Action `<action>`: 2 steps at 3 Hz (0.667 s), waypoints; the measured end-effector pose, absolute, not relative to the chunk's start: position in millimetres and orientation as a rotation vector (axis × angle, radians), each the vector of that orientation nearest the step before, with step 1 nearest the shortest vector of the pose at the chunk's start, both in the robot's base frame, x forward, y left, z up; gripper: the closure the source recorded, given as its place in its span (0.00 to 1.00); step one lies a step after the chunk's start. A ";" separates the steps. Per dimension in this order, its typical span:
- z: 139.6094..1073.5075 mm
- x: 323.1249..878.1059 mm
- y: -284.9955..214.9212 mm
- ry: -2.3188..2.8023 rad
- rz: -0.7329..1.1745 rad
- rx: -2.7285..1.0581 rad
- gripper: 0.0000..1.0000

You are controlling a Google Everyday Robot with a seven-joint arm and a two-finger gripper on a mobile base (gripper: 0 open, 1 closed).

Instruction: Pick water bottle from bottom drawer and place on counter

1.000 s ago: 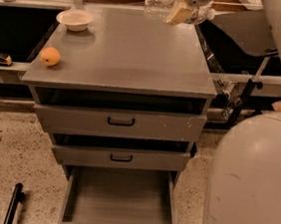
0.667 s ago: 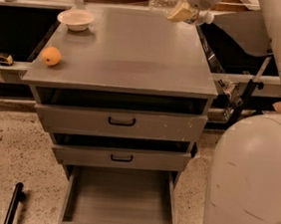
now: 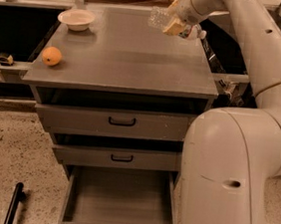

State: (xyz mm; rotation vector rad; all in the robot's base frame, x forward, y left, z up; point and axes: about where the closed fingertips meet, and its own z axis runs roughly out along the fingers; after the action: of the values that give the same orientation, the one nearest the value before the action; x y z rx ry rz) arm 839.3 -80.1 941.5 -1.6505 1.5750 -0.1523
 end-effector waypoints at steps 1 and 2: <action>905.3 843.1 -54.5 1.642 -0.028 -1.666 0.82; 873.4 837.0 -24.0 1.726 0.066 -1.716 0.59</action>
Offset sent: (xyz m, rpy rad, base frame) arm -0.0076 0.1051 -0.1107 -0.0484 0.4467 0.0219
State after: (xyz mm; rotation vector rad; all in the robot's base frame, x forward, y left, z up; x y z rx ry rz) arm 837.0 -24.0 873.4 -1.7158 1.7259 0.0664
